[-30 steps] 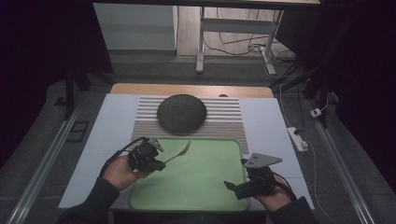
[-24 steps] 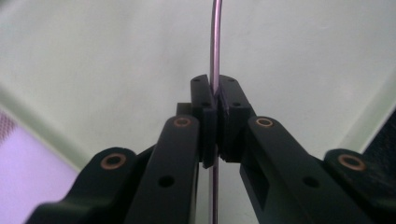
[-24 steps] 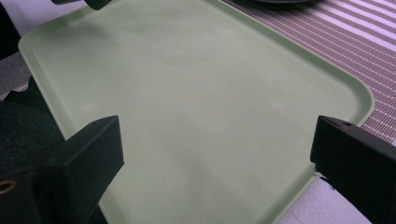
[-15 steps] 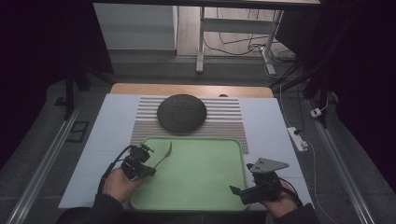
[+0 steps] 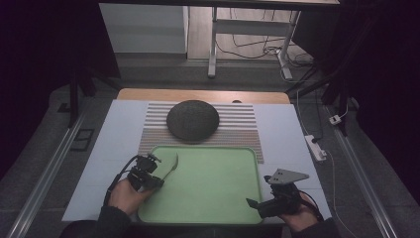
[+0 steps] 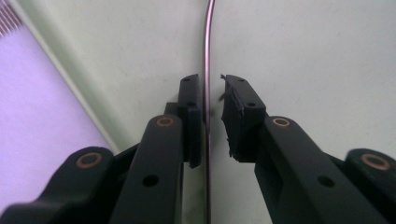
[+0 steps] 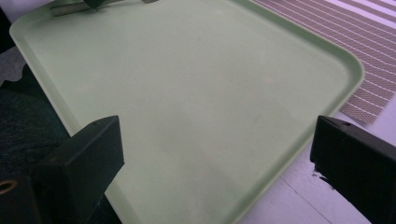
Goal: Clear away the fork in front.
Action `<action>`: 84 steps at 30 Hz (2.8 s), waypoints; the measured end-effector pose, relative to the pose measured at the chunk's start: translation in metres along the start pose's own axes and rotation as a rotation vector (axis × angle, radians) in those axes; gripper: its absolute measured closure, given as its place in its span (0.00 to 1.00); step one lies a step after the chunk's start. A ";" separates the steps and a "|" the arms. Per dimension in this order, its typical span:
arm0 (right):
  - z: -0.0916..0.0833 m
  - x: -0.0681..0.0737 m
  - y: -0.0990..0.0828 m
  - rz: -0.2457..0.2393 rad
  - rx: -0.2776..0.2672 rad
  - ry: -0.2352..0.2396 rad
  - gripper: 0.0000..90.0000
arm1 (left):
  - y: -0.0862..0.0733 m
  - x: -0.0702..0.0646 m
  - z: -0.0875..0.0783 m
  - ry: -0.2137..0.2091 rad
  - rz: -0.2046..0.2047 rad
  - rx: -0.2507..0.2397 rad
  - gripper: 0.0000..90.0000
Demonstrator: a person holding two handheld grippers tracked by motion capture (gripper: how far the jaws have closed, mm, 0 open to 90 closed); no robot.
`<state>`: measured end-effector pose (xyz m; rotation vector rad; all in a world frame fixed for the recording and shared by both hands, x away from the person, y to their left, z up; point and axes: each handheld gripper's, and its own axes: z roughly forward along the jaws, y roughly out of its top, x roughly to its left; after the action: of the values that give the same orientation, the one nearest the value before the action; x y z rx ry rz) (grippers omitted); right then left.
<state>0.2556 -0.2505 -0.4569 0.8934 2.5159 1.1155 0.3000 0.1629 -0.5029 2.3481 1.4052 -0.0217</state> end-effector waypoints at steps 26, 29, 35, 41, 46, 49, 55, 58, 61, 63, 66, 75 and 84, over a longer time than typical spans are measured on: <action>-0.011 -0.006 -0.011 0.026 0.026 0.000 0.00 | 0.056 0.013 0.018 -0.049 0.103 -0.074 0.98; -0.011 -0.006 -0.011 0.025 0.026 0.003 0.00 | 0.057 0.006 0.020 -0.065 0.122 -0.071 0.98; -0.010 -0.006 -0.011 0.019 0.034 0.005 0.00 | 0.059 -0.006 0.022 -0.108 0.162 -0.077 0.98; -0.009 -0.006 -0.011 0.019 0.042 0.010 0.00 | 0.060 -0.023 0.036 -0.129 0.201 -0.045 0.98; -0.009 -0.006 -0.011 0.020 0.044 0.009 0.00 | 0.060 -0.025 0.039 -0.095 0.218 -0.057 0.98; -0.009 -0.007 -0.011 0.022 0.047 0.012 0.00 | 0.059 -0.019 0.038 -0.085 0.201 -0.071 0.98; -0.008 -0.007 -0.011 0.023 0.049 0.017 0.00 | 0.058 -0.002 0.035 -0.073 0.138 -0.082 0.98; -0.008 -0.007 -0.011 0.024 0.051 0.021 0.00 | 0.057 0.005 0.032 -0.051 0.119 -0.084 0.98; -0.009 -0.007 -0.011 0.027 0.049 0.024 0.00 | 0.055 0.013 0.030 -0.038 0.098 -0.087 0.98; -0.008 -0.008 -0.011 0.026 0.047 0.025 0.00 | 0.054 0.019 0.028 -0.032 0.080 -0.089 0.98; -0.009 -0.007 -0.011 0.028 0.051 0.028 0.00 | 0.052 0.027 0.025 -0.015 0.056 -0.088 0.98; -0.008 -0.008 -0.010 0.025 0.053 0.028 0.00 | 0.048 0.042 0.021 -0.002 0.004 -0.097 0.98; -0.008 -0.008 -0.011 0.030 0.053 0.034 0.00 | 0.048 0.037 0.020 0.003 0.020 -0.094 0.90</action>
<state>0.2538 -0.2656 -0.4596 0.9371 2.5791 1.0862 0.3626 0.1672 -0.5137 2.2864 1.3538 0.0516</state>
